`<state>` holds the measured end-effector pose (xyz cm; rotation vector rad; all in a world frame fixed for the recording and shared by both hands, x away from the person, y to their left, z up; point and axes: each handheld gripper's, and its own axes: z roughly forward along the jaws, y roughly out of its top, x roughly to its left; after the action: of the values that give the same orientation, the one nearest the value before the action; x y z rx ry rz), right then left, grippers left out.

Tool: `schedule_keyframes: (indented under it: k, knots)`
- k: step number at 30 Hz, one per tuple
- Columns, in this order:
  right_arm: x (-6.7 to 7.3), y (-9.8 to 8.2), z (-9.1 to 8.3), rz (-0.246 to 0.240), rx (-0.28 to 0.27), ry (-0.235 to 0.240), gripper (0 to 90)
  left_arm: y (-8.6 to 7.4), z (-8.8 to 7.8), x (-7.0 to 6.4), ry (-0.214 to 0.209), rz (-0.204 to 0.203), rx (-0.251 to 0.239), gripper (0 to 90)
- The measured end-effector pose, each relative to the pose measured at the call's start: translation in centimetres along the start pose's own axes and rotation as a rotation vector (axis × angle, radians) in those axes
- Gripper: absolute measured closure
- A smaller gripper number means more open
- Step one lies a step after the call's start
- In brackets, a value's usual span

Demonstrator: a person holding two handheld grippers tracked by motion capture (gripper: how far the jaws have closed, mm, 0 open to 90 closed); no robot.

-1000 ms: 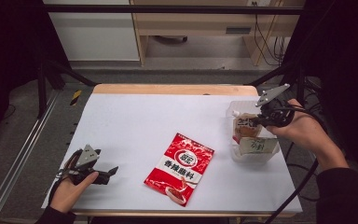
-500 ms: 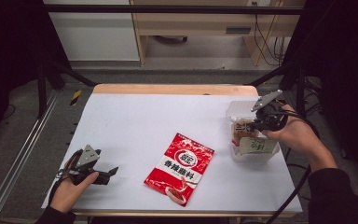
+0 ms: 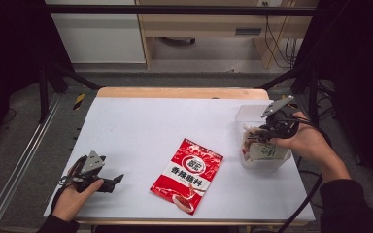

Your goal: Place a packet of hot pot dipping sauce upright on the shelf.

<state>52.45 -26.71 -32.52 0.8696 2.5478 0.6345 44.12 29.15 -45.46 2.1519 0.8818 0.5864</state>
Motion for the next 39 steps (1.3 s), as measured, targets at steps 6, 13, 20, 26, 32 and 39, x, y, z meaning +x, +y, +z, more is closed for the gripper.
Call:
schedule_keyframes:
  k: [6, 13, 20, 26, 32, 39]
  knots:
    - [0.8, 1.2, -1.9, 0.023, -0.062, -0.069, 48.3, 0.0, 0.1, 0.0, 0.001, 0.004, 0.003, 5.5]
    - [3.9, 3.0, -4.1, 0.022, -0.166, -0.124, 35.9, 0.1, 0.2, -0.2, 0.002, 0.007, 0.002, 5.5]
    - [8.9, 4.4, -4.1, 0.017, -0.238, -0.127, 26.8, 0.2, 0.2, -0.6, 0.001, 0.019, 0.0, 5.5]
    - [11.7, 4.7, -2.4, 0.03, -0.277, -0.116, 21.0, 0.3, 0.2, -0.8, 0.006, 0.024, 0.002, 5.5]
    - [13.4, 4.8, -0.5, 0.054, -0.297, -0.097, 18.1, 0.5, 0.3, -1.4, 0.004, 0.041, 0.007, 5.5]
    - [14.5, 4.6, 1.6, 0.085, -0.303, -0.084, 14.1, 0.7, 0.4, -1.9, 0.006, 0.047, 0.003, 5.7]
